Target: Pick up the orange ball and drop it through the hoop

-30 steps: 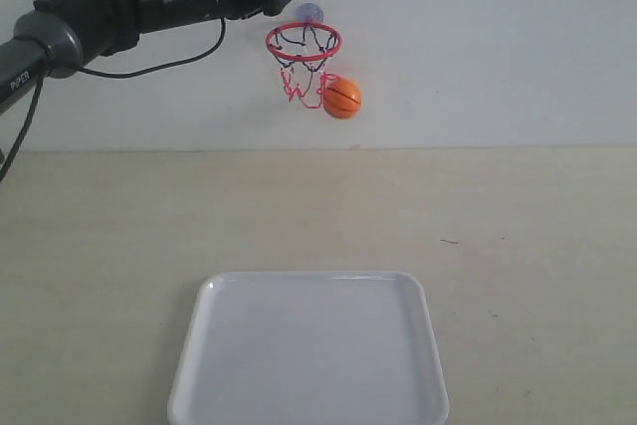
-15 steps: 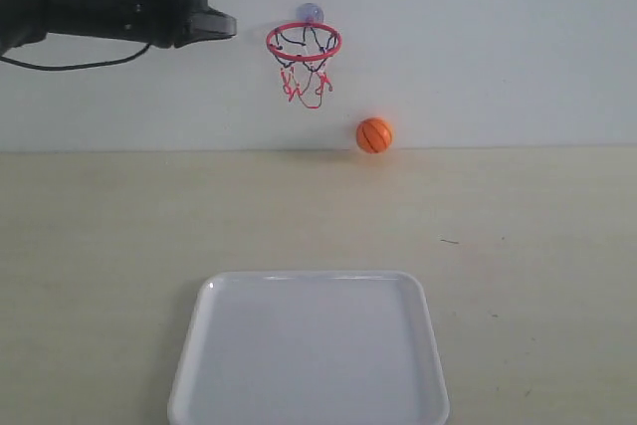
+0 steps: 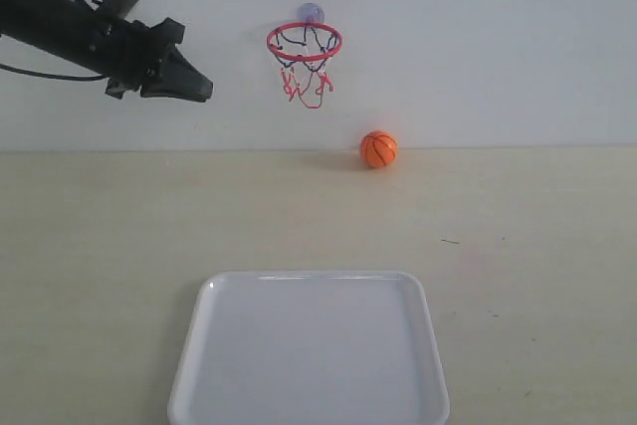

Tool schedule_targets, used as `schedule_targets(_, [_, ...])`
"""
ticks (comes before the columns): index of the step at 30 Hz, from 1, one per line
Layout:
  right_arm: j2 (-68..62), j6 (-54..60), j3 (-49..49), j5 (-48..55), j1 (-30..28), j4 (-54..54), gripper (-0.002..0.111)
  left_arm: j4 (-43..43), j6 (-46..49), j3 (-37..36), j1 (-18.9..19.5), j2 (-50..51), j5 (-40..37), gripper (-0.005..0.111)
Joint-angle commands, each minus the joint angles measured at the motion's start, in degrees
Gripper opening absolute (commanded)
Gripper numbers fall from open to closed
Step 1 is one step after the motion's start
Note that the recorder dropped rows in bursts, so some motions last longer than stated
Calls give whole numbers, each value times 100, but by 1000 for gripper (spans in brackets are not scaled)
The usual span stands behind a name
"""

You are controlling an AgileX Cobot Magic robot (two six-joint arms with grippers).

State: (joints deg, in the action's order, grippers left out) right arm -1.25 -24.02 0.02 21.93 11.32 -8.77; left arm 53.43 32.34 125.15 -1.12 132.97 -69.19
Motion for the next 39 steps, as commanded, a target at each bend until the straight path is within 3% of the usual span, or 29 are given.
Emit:
schedule_targets(1, [17,30,-2,-30,-40,-71,0,-25,375,-1696,-142,-1111,-77,4])
schedule_targets(5, [17,30,-2,-30,-40,-71,0,-34,466,-3621,-142,-2312,695,4])
schedule_targets(6, [17,30,-2,-30,-40,-71,0,32,594,-4691,-142,-2963,1255,4])
schedule_targets(7, [17,30,-2,-30,-40,-71,0,184,680,-5118,-156,-3223,1514,4])
schedule_targets(8, [17,30,-2,-30,-40,-71,0,695,968,-6145,-156,-3858,1936,4])
schedule_targets(10, [17,30,-2,-30,-40,-71,0,1695,1700,-7548,-156,-4703,2130,4])
schedule_targets(14, [17,30,-2,-30,-40,-71,0,3855,3346,-9540,-156,-6205,2140,4])
schedule_targets(15, [17,30,-2,-30,-40,-71,0,4062,3603,-9894,-156,-6545,2110,4])
schedule_targets(21, [17,30,-2,-30,-40,-71,0,4056,3794,-11361,-156,-7985,1816,4])
schedule_targets(25, [17,30,-2,-30,-40,-71,0,4056,3795,-11829,-156,-8331,1466,4])
schedule_targets(36, [17,30,-2,-30,-40,-71,0,4015,3812,-11978,-156,-8501,1469,4])
schedule_targets(39, [17,30,-2,-30,-40,-71,0,4031,3812,-11978,-232,-8769,1800,4])
